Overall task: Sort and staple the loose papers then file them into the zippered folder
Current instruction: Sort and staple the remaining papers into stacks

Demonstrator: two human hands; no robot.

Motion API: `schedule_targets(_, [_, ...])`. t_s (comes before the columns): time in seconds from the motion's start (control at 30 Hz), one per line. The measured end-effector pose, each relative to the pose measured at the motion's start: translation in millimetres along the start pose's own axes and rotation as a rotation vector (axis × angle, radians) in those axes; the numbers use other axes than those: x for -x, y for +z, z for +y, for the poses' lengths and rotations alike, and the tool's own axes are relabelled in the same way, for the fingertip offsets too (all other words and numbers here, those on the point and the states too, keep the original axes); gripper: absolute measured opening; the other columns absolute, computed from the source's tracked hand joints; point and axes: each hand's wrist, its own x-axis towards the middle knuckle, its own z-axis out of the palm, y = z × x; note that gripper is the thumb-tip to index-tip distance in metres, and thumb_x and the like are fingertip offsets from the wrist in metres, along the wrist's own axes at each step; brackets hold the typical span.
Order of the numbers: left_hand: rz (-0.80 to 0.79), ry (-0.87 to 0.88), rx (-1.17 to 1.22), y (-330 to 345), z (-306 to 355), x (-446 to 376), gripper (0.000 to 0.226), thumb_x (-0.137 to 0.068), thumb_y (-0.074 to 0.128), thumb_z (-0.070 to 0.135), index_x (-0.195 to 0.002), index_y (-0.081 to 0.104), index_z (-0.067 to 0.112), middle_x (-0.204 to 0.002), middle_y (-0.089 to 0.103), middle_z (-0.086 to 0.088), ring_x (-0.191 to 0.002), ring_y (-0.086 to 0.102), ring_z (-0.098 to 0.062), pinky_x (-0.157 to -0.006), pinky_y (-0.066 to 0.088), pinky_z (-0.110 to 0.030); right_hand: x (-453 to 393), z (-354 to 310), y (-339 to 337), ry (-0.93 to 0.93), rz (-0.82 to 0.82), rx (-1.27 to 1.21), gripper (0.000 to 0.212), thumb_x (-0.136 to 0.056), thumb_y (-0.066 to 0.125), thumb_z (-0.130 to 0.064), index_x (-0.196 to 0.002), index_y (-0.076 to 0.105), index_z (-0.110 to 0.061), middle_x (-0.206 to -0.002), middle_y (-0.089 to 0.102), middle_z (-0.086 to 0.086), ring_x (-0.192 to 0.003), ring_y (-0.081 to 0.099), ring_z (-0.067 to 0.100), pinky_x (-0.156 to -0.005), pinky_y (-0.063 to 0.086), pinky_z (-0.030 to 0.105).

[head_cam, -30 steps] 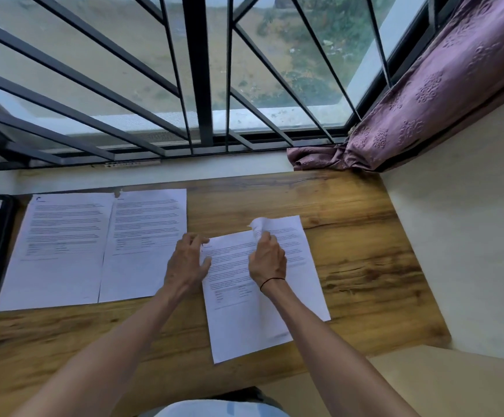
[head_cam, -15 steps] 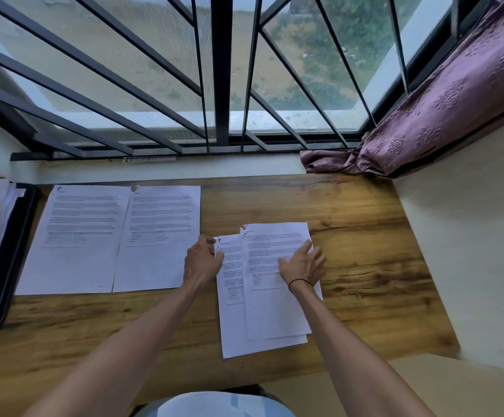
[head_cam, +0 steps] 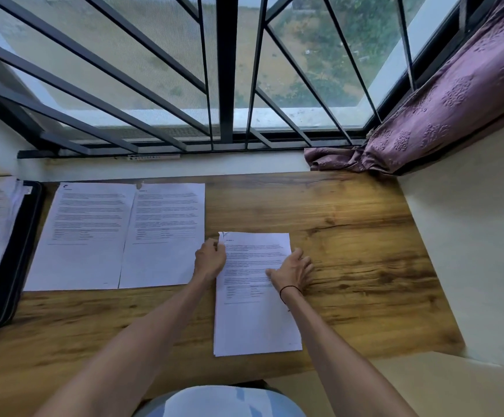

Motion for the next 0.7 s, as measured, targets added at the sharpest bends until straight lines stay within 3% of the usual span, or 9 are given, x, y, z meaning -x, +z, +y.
schedule_targets(0.1, [-0.059,0.028,0.056,-2,-3,-4,0.042,-0.105,0.049,0.046,-0.127,0.060,0.012,-0.118,0.065,-0.005,-0.109,0.063,-0.025,-0.083,0.049,-0.035,-9,-4,4,0.045,-0.022,-0.148,0.058,-0.078,0.081,-0.024,-0.121,0.044,-0.013,-0.130,0.051,0.013,-0.127,0.041,0.035,-0.093,0.039,0.041])
schedule_targets(0.2, [-0.083,0.043,0.099,-9,-9,-5,0.035,-0.097,0.068,0.030,-0.128,0.064,0.013,-0.119,0.068,-0.003,-0.107,0.066,-0.023,-0.085,0.054,-0.036,-20,-5,9,0.023,-0.065,-0.284,0.030,-0.087,0.071,-0.028,-0.106,0.061,-0.007,-0.115,0.063,0.014,-0.116,0.055,0.037,-0.093,0.050,0.043])
schedule_targets(0.3, [-0.053,0.050,0.223,-23,-13,-8,0.029,-0.094,0.073,0.033,-0.118,0.072,0.017,-0.109,0.074,0.000,-0.101,0.070,-0.020,-0.083,0.059,-0.037,-20,-10,9,-0.018,-0.081,-0.499,0.024,-0.090,0.069,-0.027,-0.093,0.061,-0.005,-0.092,0.069,0.012,-0.090,0.067,0.036,-0.074,0.056,0.044])
schedule_targets(0.43, [0.030,0.008,0.351,-52,-14,-14,0.037,-0.098,0.063,0.049,-0.093,0.077,0.015,-0.092,0.077,-0.001,-0.089,0.072,-0.020,-0.075,0.058,-0.036,-11,-26,7,-0.144,-0.153,-0.669,0.014,-0.098,0.065,-0.021,-0.102,0.062,-0.008,-0.097,0.070,0.004,-0.088,0.068,0.024,-0.070,0.055,0.033])
schedule_targets(0.57, [-0.024,0.062,0.382,-82,-27,-23,0.041,-0.100,0.056,0.055,-0.104,0.075,0.020,-0.100,0.078,0.001,-0.096,0.073,-0.020,-0.086,0.061,-0.044,-2,-57,20,-0.215,-0.194,-0.729,0.004,-0.099,0.063,-0.018,-0.098,0.059,-0.017,-0.099,0.070,0.004,-0.091,0.069,0.025,-0.078,0.058,0.042])
schedule_targets(0.7, [0.055,0.026,0.404,-114,-38,-27,0.045,-0.104,0.046,0.055,-0.107,0.071,0.018,-0.103,0.075,0.001,-0.099,0.069,-0.018,-0.084,0.057,-0.038,11,-97,30,-0.277,-0.216,-0.736,0.012,-0.097,0.062,-0.012,-0.093,0.055,-0.020,-0.094,0.067,0.002,-0.085,0.065,0.021,-0.075,0.056,0.040])
